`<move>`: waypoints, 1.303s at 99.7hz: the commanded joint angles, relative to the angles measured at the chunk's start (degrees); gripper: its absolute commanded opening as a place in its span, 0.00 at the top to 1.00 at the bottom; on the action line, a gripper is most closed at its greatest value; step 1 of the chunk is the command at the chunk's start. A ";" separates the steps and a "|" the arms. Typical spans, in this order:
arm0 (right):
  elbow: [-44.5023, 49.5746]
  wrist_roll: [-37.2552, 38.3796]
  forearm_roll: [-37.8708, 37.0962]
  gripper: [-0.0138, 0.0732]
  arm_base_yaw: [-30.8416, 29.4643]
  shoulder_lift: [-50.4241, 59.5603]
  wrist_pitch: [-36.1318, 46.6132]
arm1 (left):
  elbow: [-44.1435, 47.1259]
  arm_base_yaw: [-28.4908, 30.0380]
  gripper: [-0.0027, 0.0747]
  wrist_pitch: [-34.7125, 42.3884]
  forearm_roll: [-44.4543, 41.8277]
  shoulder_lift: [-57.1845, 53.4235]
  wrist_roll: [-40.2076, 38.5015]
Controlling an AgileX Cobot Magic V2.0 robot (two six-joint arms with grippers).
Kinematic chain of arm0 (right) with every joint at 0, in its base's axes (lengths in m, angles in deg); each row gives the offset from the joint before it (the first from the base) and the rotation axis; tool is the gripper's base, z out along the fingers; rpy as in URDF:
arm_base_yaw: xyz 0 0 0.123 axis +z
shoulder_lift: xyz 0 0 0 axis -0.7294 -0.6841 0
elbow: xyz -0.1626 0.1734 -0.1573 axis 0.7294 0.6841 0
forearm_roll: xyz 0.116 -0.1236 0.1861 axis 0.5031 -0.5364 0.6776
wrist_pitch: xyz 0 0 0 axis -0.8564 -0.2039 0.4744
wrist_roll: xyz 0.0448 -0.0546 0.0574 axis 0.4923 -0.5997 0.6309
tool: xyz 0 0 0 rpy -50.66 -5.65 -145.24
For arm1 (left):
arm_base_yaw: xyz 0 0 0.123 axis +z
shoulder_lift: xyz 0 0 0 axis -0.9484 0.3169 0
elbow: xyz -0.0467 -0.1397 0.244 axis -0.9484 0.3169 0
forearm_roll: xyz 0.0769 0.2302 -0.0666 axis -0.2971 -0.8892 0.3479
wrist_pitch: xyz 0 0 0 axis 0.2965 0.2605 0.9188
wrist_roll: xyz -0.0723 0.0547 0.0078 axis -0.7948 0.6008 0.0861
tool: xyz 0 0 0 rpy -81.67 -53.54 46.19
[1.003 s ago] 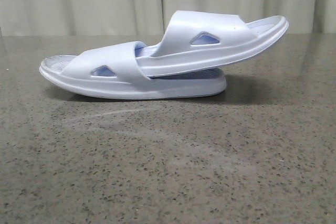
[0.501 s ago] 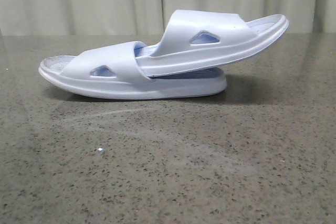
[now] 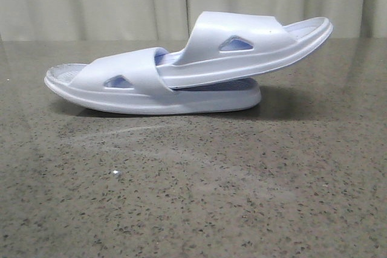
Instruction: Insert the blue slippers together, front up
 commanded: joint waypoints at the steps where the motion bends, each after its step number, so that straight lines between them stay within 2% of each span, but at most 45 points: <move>1: -1.47 0.19 -0.90 0.96 -0.30 -0.16 3.19 | -1.53 -0.44 0.94 0.19 1.28 0.35 -0.46; 61: -1.47 0.19 -0.90 0.96 -0.30 -0.16 3.19 | 0.51 -1.88 0.94 0.99 0.96 -0.11 -0.46; 68: -1.47 0.19 -0.90 0.96 -0.30 -0.16 3.19 | 1.21 -1.88 0.94 3.25 -2.35 -1.50 -0.46; 79: -1.47 0.19 -0.90 0.96 -0.30 -0.16 3.19 | 2.23 -1.88 0.94 0.33 -15.27 -4.28 -2.28; 84: -1.47 0.19 -0.90 0.96 -0.30 -0.16 3.19 | 2.58 -1.88 0.94 -0.13 -20.97 -5.87 -6.20; 91: -1.47 0.19 -0.90 0.96 -0.30 -0.16 3.19 | 3.20 -1.88 0.94 0.00 -30.73 -7.86 -15.46; 109: -1.47 0.19 -0.90 0.96 -0.30 -0.16 3.19 | 4.80 -1.76 0.94 2.07 -62.34 -11.96 -50.59; 115: -1.47 0.19 -0.90 0.96 -0.30 -0.16 3.19 | 6.21 -1.76 0.94 4.64 -67.98 -12.67 -58.32; 130: -1.47 0.19 -0.90 0.96 -0.30 -0.16 3.19 | 10.21 -1.76 0.94 14.11 -78.68 -12.91 -70.76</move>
